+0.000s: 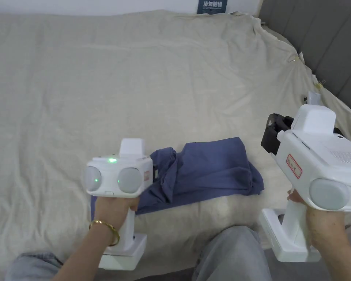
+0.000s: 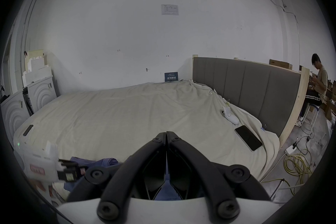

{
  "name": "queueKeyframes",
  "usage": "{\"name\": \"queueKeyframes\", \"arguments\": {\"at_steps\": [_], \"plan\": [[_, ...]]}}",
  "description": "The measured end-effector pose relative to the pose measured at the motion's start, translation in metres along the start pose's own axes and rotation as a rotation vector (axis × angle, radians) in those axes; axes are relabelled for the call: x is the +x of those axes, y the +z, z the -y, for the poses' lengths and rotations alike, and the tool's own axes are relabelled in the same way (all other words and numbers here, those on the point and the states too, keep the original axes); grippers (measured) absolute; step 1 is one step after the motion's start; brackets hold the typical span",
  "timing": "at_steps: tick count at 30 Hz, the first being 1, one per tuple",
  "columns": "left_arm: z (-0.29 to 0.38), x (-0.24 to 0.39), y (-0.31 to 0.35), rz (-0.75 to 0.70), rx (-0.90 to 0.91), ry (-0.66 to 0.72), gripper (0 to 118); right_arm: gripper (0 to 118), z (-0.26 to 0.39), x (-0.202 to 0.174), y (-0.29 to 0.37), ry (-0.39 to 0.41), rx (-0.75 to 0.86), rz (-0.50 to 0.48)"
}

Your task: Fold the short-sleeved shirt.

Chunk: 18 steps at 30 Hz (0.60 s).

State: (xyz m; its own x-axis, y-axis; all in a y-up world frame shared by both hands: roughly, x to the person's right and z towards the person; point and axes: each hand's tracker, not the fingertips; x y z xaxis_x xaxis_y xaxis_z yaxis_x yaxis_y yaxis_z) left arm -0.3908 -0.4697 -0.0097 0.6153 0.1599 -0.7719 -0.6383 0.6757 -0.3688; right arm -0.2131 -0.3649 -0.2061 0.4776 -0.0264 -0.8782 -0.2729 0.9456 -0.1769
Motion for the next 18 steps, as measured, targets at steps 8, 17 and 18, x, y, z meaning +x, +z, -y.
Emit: {"name": "queueKeyframes", "arguments": {"at_steps": [8,17,18], "plan": [[0.021,0.042,-0.019,0.078,-0.114,0.063,0,0,0.009,0.016,0.001,-0.008,-0.016,0.028],[0.018,0.071,-0.012,0.277,-0.170,0.007,0,0,0.013,0.022,-0.001,-0.026,-0.025,0.026],[0.012,0.065,-0.007,0.303,-0.145,0.035,0,0,0.012,0.022,-0.001,-0.022,-0.024,0.023]]}}
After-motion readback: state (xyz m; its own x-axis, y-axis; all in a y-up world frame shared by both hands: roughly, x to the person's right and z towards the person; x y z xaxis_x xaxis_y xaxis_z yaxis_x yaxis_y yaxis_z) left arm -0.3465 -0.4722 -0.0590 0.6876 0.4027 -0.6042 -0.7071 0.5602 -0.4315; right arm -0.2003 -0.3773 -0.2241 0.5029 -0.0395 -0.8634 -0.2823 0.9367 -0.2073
